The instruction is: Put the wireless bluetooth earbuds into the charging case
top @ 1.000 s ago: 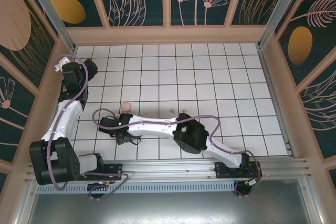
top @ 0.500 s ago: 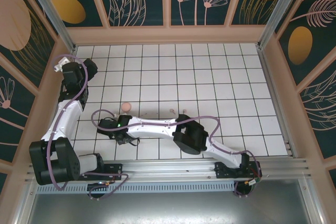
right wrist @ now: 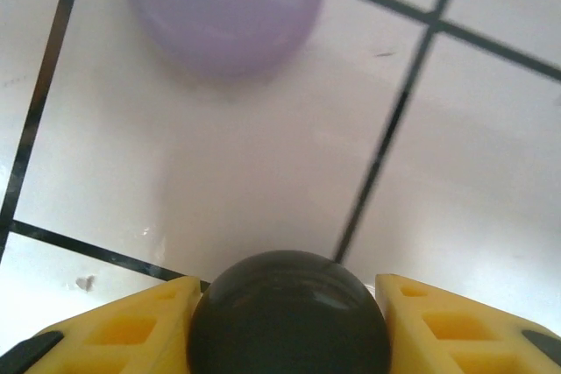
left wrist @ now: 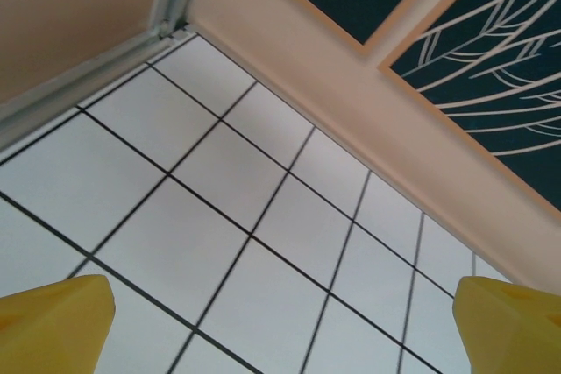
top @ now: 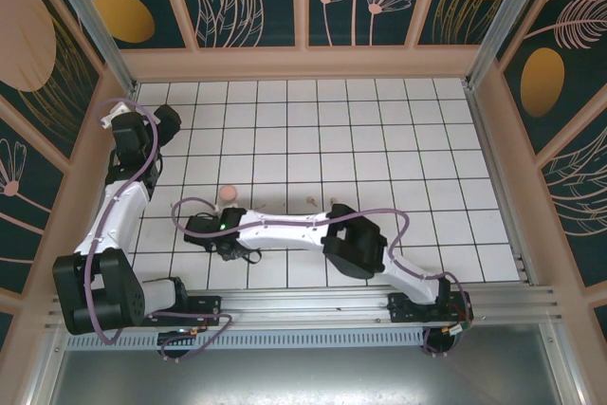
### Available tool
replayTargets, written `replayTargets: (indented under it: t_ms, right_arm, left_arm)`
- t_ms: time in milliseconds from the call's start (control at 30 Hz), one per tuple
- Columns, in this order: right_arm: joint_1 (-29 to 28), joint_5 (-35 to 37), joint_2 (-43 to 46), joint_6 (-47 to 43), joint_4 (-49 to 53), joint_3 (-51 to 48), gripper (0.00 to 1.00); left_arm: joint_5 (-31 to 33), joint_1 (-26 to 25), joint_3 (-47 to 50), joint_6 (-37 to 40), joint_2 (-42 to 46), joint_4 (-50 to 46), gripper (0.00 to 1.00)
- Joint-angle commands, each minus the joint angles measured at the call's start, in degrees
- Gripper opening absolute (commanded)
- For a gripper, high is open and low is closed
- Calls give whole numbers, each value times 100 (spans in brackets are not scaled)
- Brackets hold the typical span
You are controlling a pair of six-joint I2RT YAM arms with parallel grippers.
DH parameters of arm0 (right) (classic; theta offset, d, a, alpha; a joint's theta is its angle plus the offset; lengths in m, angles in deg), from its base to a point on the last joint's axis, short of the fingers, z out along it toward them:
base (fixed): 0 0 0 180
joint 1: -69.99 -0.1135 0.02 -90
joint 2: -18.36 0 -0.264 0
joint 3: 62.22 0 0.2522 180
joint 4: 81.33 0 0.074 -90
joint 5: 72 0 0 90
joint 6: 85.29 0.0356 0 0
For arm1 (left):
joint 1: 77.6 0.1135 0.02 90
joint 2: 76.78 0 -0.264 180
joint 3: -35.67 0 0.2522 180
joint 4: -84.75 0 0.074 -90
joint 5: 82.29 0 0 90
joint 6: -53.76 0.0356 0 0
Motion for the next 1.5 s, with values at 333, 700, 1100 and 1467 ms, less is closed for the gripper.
replayTargets:
  t_ms: [333,700,1100,1467]
  right_arm:
    - [1548,379,2073,-590,-997,-1647,43]
    - [2997,-186,2617,-1110,-1839,-1827,43]
    - [3843,-1272,2982,-494,-2598,-2260,43]
    - [4021,-1541,3115,76,-2905,-2464,43]
  left_arm:
    - [-1666,-11,226,-945,171,1036,99]
    - [-1751,-1100,937,-1180,307,1866,99]
    - [-1628,-2390,2071,-1405,-45,3884,99]
    - [-1194,-3487,2019,-1460,-1171,5252,99]
